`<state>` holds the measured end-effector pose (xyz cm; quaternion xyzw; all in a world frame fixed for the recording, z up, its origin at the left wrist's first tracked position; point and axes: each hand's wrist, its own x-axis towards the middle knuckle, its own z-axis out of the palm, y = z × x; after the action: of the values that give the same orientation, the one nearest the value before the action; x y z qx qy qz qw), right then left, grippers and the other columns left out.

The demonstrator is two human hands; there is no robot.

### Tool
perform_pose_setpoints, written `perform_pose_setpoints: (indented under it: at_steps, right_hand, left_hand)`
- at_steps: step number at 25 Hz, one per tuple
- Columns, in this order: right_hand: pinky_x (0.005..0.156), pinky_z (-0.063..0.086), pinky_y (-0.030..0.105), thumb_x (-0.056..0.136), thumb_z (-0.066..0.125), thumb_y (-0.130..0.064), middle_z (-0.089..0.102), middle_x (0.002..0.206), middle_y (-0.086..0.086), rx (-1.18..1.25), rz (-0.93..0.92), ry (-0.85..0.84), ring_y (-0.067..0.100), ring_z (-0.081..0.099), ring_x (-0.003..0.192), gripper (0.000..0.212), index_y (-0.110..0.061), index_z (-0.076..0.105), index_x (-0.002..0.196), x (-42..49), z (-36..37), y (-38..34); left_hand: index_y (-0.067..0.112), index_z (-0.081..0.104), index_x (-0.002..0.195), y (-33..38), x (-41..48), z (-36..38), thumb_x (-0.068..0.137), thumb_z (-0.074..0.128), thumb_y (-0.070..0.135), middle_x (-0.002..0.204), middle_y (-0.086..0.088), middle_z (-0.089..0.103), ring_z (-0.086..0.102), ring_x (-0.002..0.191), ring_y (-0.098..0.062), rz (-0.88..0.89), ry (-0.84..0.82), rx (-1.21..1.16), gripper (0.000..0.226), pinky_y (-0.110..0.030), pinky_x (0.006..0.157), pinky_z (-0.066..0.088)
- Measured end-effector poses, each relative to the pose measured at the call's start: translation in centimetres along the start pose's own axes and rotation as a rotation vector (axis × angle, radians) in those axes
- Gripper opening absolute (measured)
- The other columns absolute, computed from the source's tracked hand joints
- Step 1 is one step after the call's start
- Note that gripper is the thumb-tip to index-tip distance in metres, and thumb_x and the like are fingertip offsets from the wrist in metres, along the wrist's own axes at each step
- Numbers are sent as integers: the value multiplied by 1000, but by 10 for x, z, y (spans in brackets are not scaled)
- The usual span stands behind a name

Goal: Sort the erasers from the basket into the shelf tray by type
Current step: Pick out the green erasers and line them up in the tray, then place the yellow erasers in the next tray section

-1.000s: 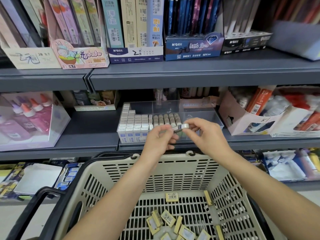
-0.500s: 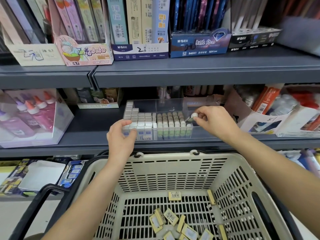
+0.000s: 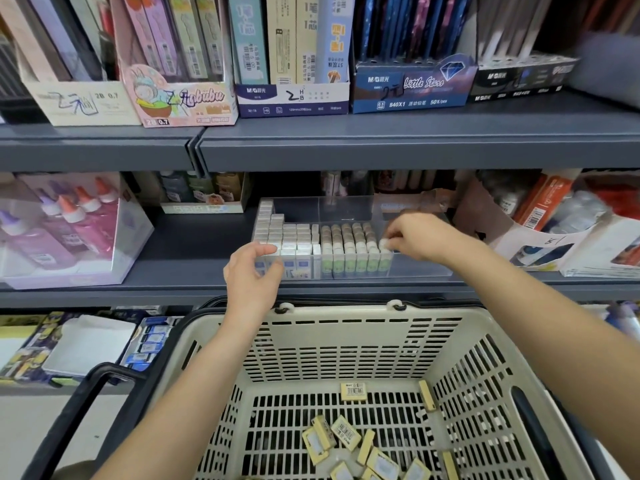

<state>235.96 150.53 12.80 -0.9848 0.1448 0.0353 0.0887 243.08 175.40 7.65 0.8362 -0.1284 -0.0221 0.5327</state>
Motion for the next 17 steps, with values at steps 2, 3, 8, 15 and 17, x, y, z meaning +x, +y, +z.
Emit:
perform_pose_setpoints:
  at_steps: [2, 3, 8, 15, 17]
  right_hand:
    - [78, 45, 30, 93, 50, -22, 69, 107, 8, 53, 5, 11, 28, 60, 98, 25, -6, 69, 99, -2, 11, 3]
    - [77, 44, 29, 93, 51, -23, 69, 105, 8, 75, 7, 54, 28, 61, 97, 25, -7, 69, 99, -4, 14, 5]
    - [89, 47, 28, 89, 57, -20, 69, 108, 0, 177, 10, 202, 18, 63, 98, 21, -20, 71, 105, -13, 21, 7]
    - [65, 36, 9, 85, 61, -19, 66, 78, -11, 424, 18, 429, 7, 57, 69, 11, -21, 72, 89, -75, 38, -10]
    - [62, 39, 5, 85, 62, -24, 66, 72, -15, 477, -7, 338, 0, 59, 68, 9, -25, 71, 84, -101, 56, -19]
  left_hand:
    - [25, 58, 106, -3, -1, 1, 89, 58, 18, 132, 1, 46, 36, 126, -22, 23, -5, 28, 18, -40, 108, 30]
    - [24, 58, 105, -4, -1, 1, 89, 58, 17, 131, 1, 47, 34, 127, -21, 33, -5, 32, 18, -36, 108, 29]
    - [24, 58, 103, -4, -3, 0, 89, 58, 15, 120, 9, 44, 34, 127, -17, 40, -24, 15, 16, -29, 104, 27]
    - [36, 57, 94, -4, -60, -12, 89, 53, 12, 107, 9, 59, 54, 90, 8, 161, -10, -258, 25, -4, 74, 41]
    - [36, 56, 97, -15, -86, -8, 87, 54, 17, 103, 9, 60, 56, 85, 6, 163, -168, -219, 21, -6, 73, 44]
